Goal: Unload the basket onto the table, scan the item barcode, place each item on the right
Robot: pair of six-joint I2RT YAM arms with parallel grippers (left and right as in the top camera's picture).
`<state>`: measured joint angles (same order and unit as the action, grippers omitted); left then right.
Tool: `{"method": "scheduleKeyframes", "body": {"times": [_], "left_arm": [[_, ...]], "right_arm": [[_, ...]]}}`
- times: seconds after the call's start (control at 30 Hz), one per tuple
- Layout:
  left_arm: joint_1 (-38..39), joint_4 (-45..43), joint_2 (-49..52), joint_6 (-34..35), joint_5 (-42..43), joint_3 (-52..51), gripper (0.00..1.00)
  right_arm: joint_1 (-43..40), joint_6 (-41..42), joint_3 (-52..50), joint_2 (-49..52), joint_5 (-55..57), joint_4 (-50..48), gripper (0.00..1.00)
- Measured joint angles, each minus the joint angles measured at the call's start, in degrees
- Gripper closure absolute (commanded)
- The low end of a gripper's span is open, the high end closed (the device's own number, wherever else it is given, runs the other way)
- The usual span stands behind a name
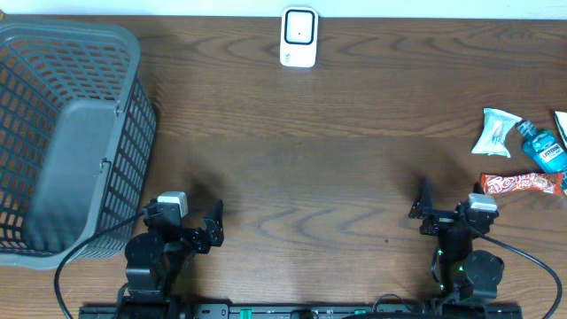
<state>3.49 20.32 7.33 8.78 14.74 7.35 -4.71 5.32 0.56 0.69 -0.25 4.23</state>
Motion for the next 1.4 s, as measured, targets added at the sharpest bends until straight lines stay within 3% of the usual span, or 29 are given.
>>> {"method": "scheduleKeyframes", "body": {"times": [0.6, 0.8, 1.07, 1.4], "left_arm": [[0.00, -1.31, -2.58, -0.52, -1.16, -0.20, 0.03], [0.00, -10.78, -6.34, -5.62, -1.60, -2.67, 0.04], [0.00, -17.05, -6.75, -10.78, -5.11, -5.11, 0.04], [0.00, -17.44, -6.75, -15.74, -7.41, -5.38, 0.04]], "right_arm": [[0.00, -0.17, 0.00, 0.00, 0.00, 0.00, 0.01], [0.00, -0.20, 0.00, 0.00, -0.02, -0.02, 0.01], [0.00, -0.20, 0.00, 0.00, -0.02, 0.00, 0.01], [0.00, -0.20, 0.00, 0.00, -0.02, 0.00, 0.01]]}}
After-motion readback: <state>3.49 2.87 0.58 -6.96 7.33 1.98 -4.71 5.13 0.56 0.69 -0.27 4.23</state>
